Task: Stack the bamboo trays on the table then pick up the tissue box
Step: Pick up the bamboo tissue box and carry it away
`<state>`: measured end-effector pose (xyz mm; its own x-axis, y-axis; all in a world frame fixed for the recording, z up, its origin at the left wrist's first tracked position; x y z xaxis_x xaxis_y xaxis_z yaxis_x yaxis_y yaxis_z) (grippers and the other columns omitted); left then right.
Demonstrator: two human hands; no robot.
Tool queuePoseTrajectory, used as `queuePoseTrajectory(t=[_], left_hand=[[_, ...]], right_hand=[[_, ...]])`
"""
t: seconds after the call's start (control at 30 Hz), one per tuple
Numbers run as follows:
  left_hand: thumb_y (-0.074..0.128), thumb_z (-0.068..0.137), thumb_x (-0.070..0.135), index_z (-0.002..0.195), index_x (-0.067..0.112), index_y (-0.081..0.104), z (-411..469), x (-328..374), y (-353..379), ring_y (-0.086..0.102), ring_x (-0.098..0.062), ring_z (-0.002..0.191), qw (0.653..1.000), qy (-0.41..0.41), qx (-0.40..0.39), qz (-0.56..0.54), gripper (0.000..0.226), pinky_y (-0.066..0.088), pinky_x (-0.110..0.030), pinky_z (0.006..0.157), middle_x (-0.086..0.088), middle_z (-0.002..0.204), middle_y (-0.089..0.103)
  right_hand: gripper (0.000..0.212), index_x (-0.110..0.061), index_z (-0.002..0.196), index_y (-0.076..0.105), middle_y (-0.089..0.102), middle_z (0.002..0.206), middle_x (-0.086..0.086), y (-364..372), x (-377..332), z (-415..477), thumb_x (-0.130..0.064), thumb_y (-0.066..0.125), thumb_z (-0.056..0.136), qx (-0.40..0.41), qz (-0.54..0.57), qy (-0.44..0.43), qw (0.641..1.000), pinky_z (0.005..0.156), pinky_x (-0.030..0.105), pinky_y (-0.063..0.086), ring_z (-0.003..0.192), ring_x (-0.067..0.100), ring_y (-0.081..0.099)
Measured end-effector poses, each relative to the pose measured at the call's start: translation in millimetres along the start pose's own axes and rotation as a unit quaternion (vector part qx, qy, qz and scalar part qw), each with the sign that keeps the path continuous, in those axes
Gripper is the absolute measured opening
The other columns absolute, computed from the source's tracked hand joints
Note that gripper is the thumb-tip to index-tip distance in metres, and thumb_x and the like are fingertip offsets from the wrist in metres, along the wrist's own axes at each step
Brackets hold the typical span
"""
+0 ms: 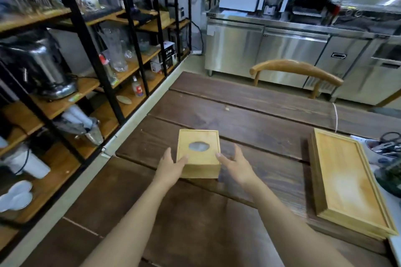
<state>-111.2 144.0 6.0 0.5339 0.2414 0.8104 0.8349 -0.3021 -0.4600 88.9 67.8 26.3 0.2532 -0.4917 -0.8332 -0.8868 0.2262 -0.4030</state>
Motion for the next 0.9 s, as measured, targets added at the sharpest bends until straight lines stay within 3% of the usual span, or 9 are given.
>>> queuePoseTrajectory(t=[0.03, 0.07, 0.13, 0.2, 0.3, 0.43, 0.53, 0.63, 0.9], left_hand=[[0.056, 0.086, 0.047, 0.147, 0.021, 0.018, 0, -3, 2, 0.027, -0.027, 0.139, 0.999, -0.008, -0.018, -0.029, 0.076, 0.028, -0.043, 0.111, -0.007, 0.155, 0.025], [0.056, 0.086, 0.046, 0.146, 0.023, 0.023, 0, -5, 5, 0.033, -0.026, 0.135, 0.997, -0.012, -0.036, -0.061, 0.072, 0.032, -0.042, 0.109, -0.005, 0.152, 0.031], [0.056, 0.088, 0.041, 0.139, 0.028, 0.036, -1, -5, 11, 0.047, -0.020, 0.122, 0.989, -0.015, -0.070, -0.131, 0.057, 0.039, -0.034, 0.098, -0.001, 0.141, 0.048], [0.055, 0.089, 0.037, 0.135, 0.032, 0.042, -3, -5, 14, 0.052, -0.015, 0.112, 0.981, -0.015, -0.084, -0.175, 0.048, 0.039, -0.029, 0.089, 0.003, 0.130, 0.056], [0.056, 0.088, 0.035, 0.134, 0.034, 0.044, -2, -7, 14, 0.052, -0.014, 0.113, 0.973, -0.027, -0.095, -0.209, 0.047, 0.038, -0.031, 0.092, 0.006, 0.126, 0.058], [0.057, 0.087, 0.034, 0.125, 0.044, 0.047, -4, -9, 2, 0.048, -0.017, 0.114, 0.965, -0.052, -0.110, -0.230, 0.040, 0.034, -0.037, 0.090, 0.007, 0.124, 0.055], [0.060, 0.086, 0.031, 0.114, 0.048, 0.051, -4, -4, -18, 0.050, -0.017, 0.109, 0.968, -0.033, -0.092, -0.231, 0.034, 0.043, -0.044, 0.096, 0.006, 0.119, 0.055], [0.060, 0.087, 0.031, 0.110, 0.046, 0.053, -9, 1, -43, 0.052, -0.015, 0.107, 0.973, 0.001, -0.075, -0.220, 0.028, 0.047, -0.046, 0.095, 0.007, 0.117, 0.057], [0.064, 0.085, 0.028, 0.107, 0.036, 0.057, -44, -27, -114, 0.056, -0.024, 0.106, 0.961, -0.023, -0.035, -0.274, 0.024, 0.049, -0.047, 0.092, -0.002, 0.113, 0.060]], right_hand=[[0.084, -0.023, 0.145, 0.003, 0.030, 0.149, 0.011, 10, -3, 1, -0.050, 0.054, 0.084, -0.013, 0.014, 0.010, 1.000, 0.080, 0.033, 0.052, 0.129, 0.030, 0.038], [0.085, -0.023, 0.145, 0.002, 0.029, 0.150, 0.010, 19, -6, 3, -0.050, 0.054, 0.084, -0.019, 0.026, 0.016, 0.999, 0.080, 0.031, 0.050, 0.130, 0.030, 0.037], [0.088, -0.021, 0.145, 0.000, 0.025, 0.152, 0.009, 31, -10, 7, -0.050, 0.056, 0.083, -0.013, 0.034, 0.024, 0.999, 0.100, 0.040, 0.038, 0.133, 0.030, 0.032], [0.091, -0.022, 0.145, -0.001, 0.025, 0.152, 0.010, 32, -11, 10, -0.046, 0.060, 0.082, 0.005, 0.048, 0.046, 0.998, 0.103, 0.045, 0.034, 0.132, 0.032, 0.033], [0.099, -0.031, 0.143, -0.007, 0.028, 0.150, 0.013, 28, -10, 10, -0.035, 0.069, 0.078, 0.011, 0.128, 0.092, 0.987, 0.086, 0.052, 0.047, 0.118, 0.038, 0.045], [0.109, -0.042, 0.140, -0.008, 0.033, 0.146, 0.018, 34, -11, 1, -0.024, 0.076, 0.072, -0.008, 0.171, 0.104, 0.980, 0.071, 0.054, 0.056, 0.114, 0.048, 0.049], [0.100, -0.045, 0.138, 0.009, 0.045, 0.137, 0.019, 49, -17, -8, -0.017, 0.077, 0.071, -0.040, 0.190, 0.081, 0.978, 0.071, 0.054, 0.057, 0.102, 0.045, 0.058], [0.077, -0.042, 0.122, 0.027, 0.053, 0.127, 0.015, 60, -28, -17, -0.012, 0.077, 0.071, -0.056, 0.207, 0.055, 0.975, 0.073, 0.055, 0.057, 0.094, 0.040, 0.064], [0.060, -0.030, 0.108, 0.029, 0.057, 0.119, 0.008, 111, -65, -56, -0.015, 0.076, 0.073, -0.106, 0.147, -0.005, 0.983, 0.063, 0.046, 0.061, 0.083, 0.031, 0.070]])
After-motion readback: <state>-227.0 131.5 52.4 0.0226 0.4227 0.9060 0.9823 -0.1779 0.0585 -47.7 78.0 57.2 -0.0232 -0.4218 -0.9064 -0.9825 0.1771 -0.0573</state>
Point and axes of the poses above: each hand's wrist, its own z-axis towards the middle knuckle, its own y-axis out of the palm, x = y × z, the point moved 7 cm from there along z, towards the middle knuckle
